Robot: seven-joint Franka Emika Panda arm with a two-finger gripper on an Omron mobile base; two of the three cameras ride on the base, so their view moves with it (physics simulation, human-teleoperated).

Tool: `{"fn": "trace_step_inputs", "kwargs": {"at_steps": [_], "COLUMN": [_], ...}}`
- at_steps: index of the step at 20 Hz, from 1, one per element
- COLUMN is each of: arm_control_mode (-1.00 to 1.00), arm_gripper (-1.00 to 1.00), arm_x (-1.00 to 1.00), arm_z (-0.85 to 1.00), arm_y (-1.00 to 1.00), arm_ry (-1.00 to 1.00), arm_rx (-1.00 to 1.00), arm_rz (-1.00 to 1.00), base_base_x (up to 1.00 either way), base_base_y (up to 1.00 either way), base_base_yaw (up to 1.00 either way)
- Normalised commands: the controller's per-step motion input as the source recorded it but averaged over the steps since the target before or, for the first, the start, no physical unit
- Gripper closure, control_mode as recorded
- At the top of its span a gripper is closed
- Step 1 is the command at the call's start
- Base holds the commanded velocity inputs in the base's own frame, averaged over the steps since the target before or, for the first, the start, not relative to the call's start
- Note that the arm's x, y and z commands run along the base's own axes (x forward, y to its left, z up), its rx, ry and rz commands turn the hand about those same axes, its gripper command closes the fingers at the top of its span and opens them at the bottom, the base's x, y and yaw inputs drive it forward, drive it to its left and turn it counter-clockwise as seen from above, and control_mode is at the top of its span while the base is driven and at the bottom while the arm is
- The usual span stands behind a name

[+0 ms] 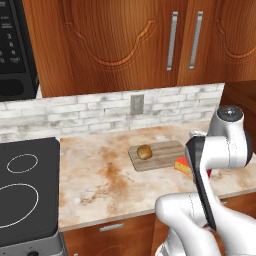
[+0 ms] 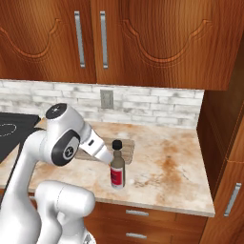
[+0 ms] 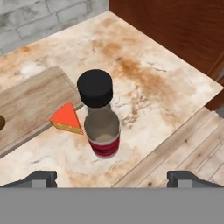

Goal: Retrieve the reheated potato from the microwave, then place the potato, cheese, and condiment on the cutting board.

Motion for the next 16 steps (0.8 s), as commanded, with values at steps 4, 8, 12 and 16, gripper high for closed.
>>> {"fn": "trace_step_inputs", "kwargs": {"at_steps": [4,8,12,16], "arm_control_mode": [-1.0,-1.0,-1.0,-1.0], "arm_gripper": [-1.0,-1.0,-1.0,-1.0], "arm_x": [0.06,0.13,0.15,0.11], "arm_z": [-0.01,-0.03,-0.14,-0.22], "arm_y": [-0.1,-0.08,-0.04,-0.01], "arm_ry": [0.12,0.12,0.04,0.0], "arm_rx": [0.0,0.0,0.0,0.0], "arm_rz": [0.0,0.0,0.0,0.0], "base_base_x": [0.0,0.0,0.0,0.0], "base_base_y": [0.0,0.0,0.0,0.0], "base_base_yaw": [0.0,0.0,0.0,0.0]}}
